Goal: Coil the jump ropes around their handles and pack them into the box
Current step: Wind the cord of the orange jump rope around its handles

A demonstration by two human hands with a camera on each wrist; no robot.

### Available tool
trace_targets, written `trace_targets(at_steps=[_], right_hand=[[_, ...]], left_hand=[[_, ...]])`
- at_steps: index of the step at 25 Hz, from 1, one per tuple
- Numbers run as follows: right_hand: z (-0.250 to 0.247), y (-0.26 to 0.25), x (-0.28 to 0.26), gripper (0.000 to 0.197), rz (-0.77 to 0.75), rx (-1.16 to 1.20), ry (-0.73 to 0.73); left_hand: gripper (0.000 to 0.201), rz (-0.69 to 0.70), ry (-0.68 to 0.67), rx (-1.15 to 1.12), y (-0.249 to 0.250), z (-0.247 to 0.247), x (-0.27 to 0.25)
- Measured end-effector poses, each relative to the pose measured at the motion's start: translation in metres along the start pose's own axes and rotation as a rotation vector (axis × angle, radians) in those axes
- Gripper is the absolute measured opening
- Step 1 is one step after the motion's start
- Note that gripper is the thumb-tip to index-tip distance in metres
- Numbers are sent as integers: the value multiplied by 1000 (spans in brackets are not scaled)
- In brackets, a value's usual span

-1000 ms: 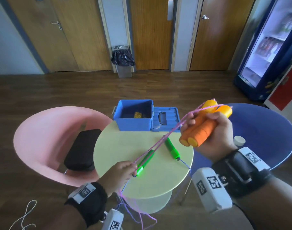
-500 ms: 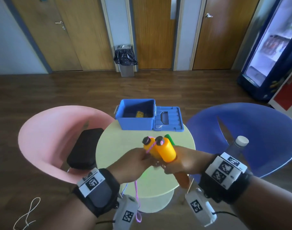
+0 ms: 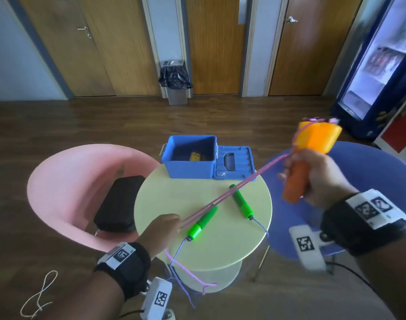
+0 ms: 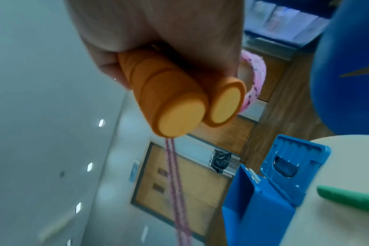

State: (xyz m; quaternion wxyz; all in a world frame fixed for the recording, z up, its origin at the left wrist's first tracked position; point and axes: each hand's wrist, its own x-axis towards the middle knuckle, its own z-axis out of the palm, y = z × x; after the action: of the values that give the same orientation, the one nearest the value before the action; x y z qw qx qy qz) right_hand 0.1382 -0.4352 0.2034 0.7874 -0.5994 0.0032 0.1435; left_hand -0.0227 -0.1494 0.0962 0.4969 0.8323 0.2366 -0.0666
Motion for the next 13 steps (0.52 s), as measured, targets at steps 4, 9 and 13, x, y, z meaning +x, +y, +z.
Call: trace_targets(at_steps=[4,9,13], right_hand=[[-29,-29,14,11,-2,399,204],[5,-3,-13,16,20,-53,-135],[43,49,-41,66,277,-124,-463]], left_hand=[[22,-53,-68,90,-34,-5,1],[26,94,-141,220,-2,12,-9],[33,359,-212,312,61,33,-13]])
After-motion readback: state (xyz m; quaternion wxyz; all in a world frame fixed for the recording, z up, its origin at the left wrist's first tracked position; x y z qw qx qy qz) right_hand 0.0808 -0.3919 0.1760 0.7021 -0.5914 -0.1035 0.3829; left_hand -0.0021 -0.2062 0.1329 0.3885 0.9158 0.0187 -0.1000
